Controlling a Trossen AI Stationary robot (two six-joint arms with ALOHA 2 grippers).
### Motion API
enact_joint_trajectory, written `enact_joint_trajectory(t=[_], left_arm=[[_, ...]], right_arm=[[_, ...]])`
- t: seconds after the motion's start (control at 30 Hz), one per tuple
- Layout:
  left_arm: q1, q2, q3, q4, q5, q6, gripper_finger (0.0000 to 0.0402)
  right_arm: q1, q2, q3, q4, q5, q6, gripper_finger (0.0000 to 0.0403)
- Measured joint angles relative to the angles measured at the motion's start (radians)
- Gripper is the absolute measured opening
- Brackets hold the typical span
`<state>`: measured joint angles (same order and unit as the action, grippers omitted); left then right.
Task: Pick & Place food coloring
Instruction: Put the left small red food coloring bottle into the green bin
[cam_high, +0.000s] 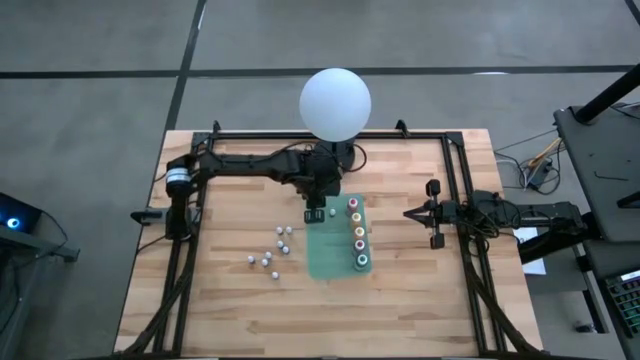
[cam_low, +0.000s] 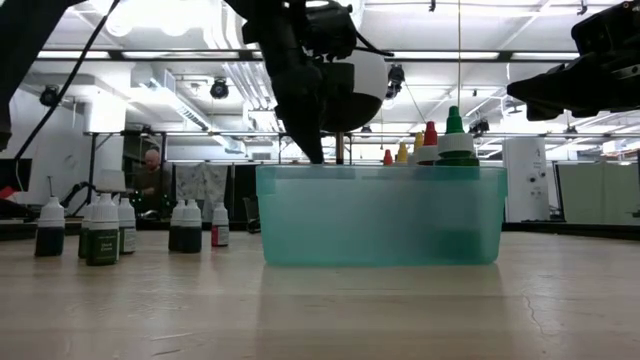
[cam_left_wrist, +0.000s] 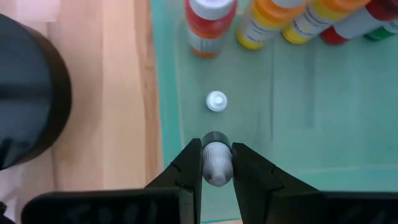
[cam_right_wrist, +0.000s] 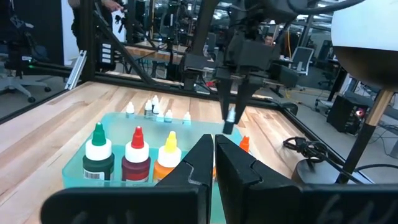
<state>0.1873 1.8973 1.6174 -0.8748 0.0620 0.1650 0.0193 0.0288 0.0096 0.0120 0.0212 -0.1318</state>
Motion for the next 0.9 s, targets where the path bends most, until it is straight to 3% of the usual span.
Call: enact_joint_trajectory(t=[0.57, 0.9], left_arm=[[0.008, 0.009, 0.037, -0.019, 0.002, -0.001, 0.0044], [0.011, 0.082, 0.195, -0.165, 0.000, -0.007, 0.0044]], right_arm=[[0.000, 0.000, 0.000, 0.000, 0.000, 0.000, 0.0009], [0.000, 0.000, 0.000, 0.000, 0.000, -0.001, 0.0009]])
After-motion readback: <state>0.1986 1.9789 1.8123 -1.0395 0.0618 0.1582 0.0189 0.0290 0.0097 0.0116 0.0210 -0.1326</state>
